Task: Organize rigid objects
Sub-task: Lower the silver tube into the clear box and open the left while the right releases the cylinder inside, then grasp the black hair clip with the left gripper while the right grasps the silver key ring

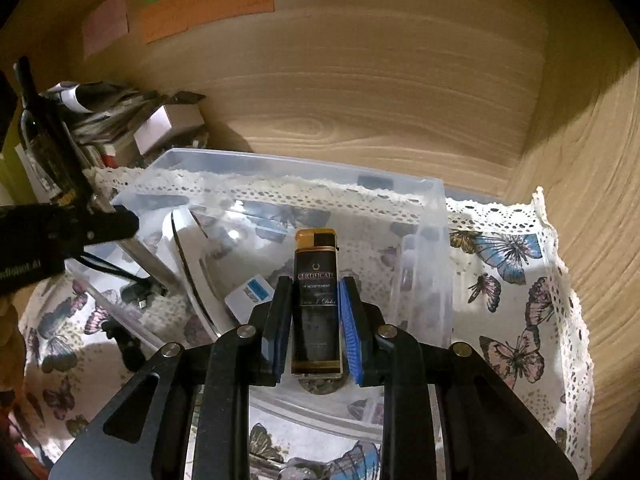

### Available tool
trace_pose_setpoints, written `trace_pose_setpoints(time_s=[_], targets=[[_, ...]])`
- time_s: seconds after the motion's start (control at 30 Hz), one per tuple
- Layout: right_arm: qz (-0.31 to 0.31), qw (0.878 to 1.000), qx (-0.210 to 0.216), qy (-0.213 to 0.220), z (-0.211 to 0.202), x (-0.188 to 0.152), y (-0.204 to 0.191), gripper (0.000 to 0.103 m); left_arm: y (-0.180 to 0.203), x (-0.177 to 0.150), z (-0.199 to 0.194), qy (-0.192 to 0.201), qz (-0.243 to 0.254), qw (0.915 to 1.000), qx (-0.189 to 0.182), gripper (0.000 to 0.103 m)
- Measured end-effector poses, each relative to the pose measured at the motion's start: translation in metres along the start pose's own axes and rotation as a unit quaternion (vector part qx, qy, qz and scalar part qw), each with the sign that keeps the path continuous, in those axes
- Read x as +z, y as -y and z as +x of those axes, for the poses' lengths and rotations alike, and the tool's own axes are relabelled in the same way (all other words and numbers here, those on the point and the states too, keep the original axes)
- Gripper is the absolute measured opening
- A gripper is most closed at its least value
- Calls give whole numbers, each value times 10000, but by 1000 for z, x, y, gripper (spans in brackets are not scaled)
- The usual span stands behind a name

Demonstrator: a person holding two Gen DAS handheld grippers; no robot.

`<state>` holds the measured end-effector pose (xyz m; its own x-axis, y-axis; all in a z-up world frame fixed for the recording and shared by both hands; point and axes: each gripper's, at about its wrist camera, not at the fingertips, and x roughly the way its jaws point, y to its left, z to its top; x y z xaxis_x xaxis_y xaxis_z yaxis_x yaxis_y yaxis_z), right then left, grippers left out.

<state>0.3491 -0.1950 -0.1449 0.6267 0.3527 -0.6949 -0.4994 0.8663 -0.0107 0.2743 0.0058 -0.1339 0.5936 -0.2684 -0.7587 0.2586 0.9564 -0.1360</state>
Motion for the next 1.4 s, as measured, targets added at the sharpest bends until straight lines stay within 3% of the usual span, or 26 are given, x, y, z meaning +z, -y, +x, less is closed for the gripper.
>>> trace_pose_setpoints(time_s=[0.13,0.27,0.37,0.57,0.67,0.77,0.9,1.1,1.3,1.4], targets=[[58,10000,61,-13,-3,0,3,23,9,-1,-4,1,142,9998,-157,20],[148,9998,130,68,-9,1,2,35,18,-3,-16,191,257,9994,-118,38],[173,9995,131,212,-21,2,2,40,22,-4,-28,266,286,9990,-195,40],[235,9979,111,601,-52,6,0,60,23,-7,-57,511,227,9981,-275,66],[228,9968,79,761,-66,5,-2,66,20,-9,-71,629,164,9976,-232,78],[225,9959,62,878,-76,1,-5,74,15,-14,-80,720,155,9972,-121,82],[161,9955,24,929,-86,-7,-8,75,3,-23,-87,736,79,9973,15,88],[178,9967,-75,787,-90,-30,-11,76,-18,-43,-73,342,-41,9993,134,92],[329,9992,-51,218,-72,-65,-8,76,-29,-70,-29,-445,-187,9985,-250,92],[368,9993,-85,-69,-62,-81,-4,76,-29,-80,-6,-775,-182,9966,-229,92]])
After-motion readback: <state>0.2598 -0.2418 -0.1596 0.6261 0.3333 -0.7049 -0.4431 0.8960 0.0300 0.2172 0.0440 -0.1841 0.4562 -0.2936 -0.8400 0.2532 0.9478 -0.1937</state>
